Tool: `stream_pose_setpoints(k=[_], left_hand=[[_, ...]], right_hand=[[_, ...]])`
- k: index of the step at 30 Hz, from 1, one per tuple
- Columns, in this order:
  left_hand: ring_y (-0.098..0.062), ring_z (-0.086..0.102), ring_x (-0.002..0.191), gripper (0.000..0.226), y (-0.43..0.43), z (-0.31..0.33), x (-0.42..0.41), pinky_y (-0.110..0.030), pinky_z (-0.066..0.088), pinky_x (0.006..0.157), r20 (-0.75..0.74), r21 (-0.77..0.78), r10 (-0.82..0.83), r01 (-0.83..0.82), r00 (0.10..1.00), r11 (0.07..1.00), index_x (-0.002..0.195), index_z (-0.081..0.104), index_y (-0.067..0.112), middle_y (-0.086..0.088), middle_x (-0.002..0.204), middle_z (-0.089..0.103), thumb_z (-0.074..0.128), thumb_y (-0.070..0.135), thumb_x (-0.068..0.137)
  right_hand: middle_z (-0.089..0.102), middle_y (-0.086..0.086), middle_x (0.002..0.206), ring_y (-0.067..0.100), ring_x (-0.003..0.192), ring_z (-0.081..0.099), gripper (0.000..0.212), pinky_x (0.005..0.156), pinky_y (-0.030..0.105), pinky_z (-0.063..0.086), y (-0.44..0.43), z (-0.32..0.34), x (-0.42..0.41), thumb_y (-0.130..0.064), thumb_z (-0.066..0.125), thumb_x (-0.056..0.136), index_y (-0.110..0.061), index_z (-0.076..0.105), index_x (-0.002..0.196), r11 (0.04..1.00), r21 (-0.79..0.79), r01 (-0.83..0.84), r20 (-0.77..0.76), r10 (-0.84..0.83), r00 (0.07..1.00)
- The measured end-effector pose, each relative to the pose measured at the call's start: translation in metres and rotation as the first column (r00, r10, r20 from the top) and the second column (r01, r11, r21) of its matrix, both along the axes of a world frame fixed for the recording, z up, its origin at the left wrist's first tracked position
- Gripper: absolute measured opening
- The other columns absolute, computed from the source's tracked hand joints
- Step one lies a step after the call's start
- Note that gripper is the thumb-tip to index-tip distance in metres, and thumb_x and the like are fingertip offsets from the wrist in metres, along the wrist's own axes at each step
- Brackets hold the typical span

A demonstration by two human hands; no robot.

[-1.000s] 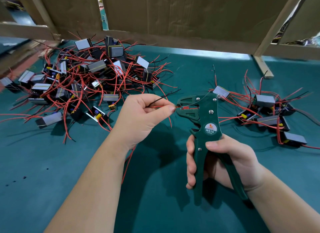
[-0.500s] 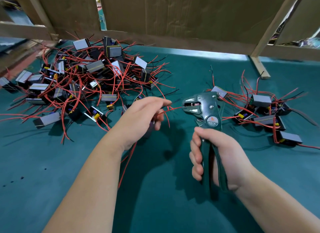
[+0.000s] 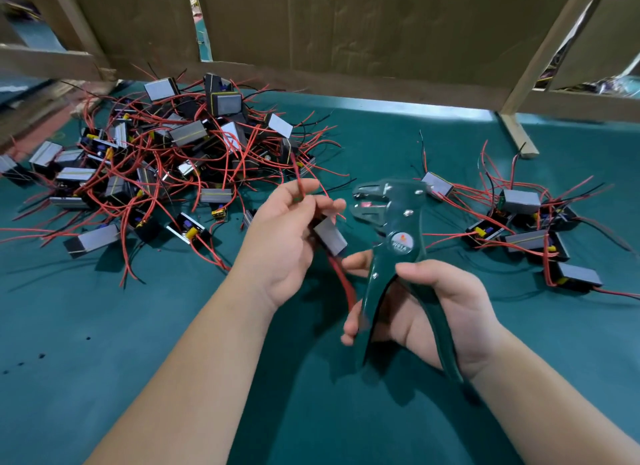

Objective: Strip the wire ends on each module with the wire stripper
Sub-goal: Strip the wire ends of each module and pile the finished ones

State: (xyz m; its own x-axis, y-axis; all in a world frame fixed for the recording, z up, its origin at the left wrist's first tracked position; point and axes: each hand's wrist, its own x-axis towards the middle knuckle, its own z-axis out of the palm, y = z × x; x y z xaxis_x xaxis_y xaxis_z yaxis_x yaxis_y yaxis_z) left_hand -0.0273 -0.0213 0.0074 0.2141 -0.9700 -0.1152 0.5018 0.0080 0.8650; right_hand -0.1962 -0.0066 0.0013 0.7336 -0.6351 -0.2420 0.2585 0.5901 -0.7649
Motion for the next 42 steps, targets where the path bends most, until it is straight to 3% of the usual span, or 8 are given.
stream_pose_setpoints(k=[6,12,22,27,31,33,38,42], left_hand=[[-0.014,0.061,0.050,0.015,0.005,0.002,-0.010,-0.021,0.042,0.037,-0.022,0.078,-0.031,0.032,0.999,0.996,0.094,0.049,0.022,0.000,0.076,0.067,0.038,0.019,0.103],[-0.013,0.068,0.066,0.029,-0.004,0.001,0.018,-0.024,0.052,0.066,0.134,-0.107,0.276,-0.263,0.952,0.959,0.083,0.052,0.016,-0.001,0.065,0.070,0.035,0.026,0.104],[-0.017,0.069,0.071,0.030,-0.003,0.000,0.025,-0.024,0.054,0.061,0.141,-0.211,0.389,-0.357,0.910,0.910,0.081,0.061,0.011,-0.003,0.073,0.073,0.041,0.016,0.103],[-0.016,0.068,0.064,0.031,-0.002,0.007,0.049,-0.025,0.054,0.056,0.017,-0.157,0.566,-0.556,0.825,0.816,0.081,0.054,0.014,-0.001,0.069,0.071,0.036,0.021,0.105],[-0.018,0.068,0.069,0.039,-0.002,0.006,0.059,-0.025,0.053,0.057,0.115,-0.116,0.570,-0.559,0.814,0.821,0.076,0.065,0.011,-0.004,0.073,0.072,0.043,0.029,0.102],[-0.017,0.069,0.072,0.044,-0.004,0.002,0.055,-0.024,0.053,0.060,0.188,-0.097,0.576,-0.568,0.796,0.817,0.071,0.067,0.011,-0.003,0.077,0.073,0.043,0.033,0.102],[-0.006,0.065,0.099,0.036,-0.005,-0.003,0.054,-0.025,0.049,0.082,0.415,-0.027,0.515,-0.556,0.750,0.831,0.097,0.068,0.028,0.012,0.097,0.071,0.034,0.037,0.103],[0.001,0.057,0.109,0.038,-0.003,-0.007,0.055,-0.025,0.045,0.095,0.548,-0.019,0.423,-0.494,0.722,0.869,0.120,0.060,0.032,0.014,0.115,0.062,0.040,0.011,0.095]], right_hand=[[0.038,0.052,0.119,0.040,0.072,0.063,0.086,0.076,0.055,0.050,0.005,0.000,0.005,-0.030,0.079,0.061,0.016,0.046,0.125,0.991,0.007,-0.131,0.035,0.131,0.991],[0.062,0.018,0.113,0.038,0.072,0.063,0.079,0.070,0.054,0.052,-0.001,0.002,-0.003,-0.030,0.083,0.054,0.004,0.060,0.122,0.999,0.029,-0.016,0.078,0.014,0.997],[0.063,0.014,0.105,0.036,0.070,0.064,0.073,0.070,0.048,0.056,-0.015,0.018,-0.027,-0.029,0.081,0.049,-0.001,0.066,0.115,0.907,-0.142,0.397,0.214,-0.364,0.907],[0.065,0.009,0.105,0.035,0.075,0.067,0.069,0.075,0.048,0.056,-0.024,0.019,-0.047,-0.032,0.076,0.052,-0.006,0.065,0.114,0.817,-0.258,0.515,0.228,-0.466,0.855],[0.056,0.004,0.128,0.030,0.079,0.068,0.066,0.082,0.047,0.055,-0.037,0.022,-0.066,-0.034,0.065,0.060,-0.013,0.057,0.122,0.736,-0.305,0.604,0.234,-0.557,0.797],[0.054,0.004,0.123,0.030,0.079,0.069,0.051,0.080,0.046,0.056,-0.039,0.018,-0.068,-0.021,0.054,0.074,-0.019,0.055,0.124,0.723,-0.295,0.625,0.224,-0.583,0.781],[0.067,0.004,0.085,0.032,0.078,0.070,0.043,0.077,0.045,0.056,-0.034,0.012,-0.063,-0.017,0.031,0.086,-0.021,0.058,0.119,0.728,-0.310,0.611,0.231,-0.566,0.791],[0.068,0.005,0.080,0.033,0.081,0.069,0.046,0.080,0.044,0.056,-0.032,0.014,-0.059,-0.019,0.024,0.089,-0.022,0.062,0.115,0.707,-0.299,0.640,0.224,-0.601,0.768]])
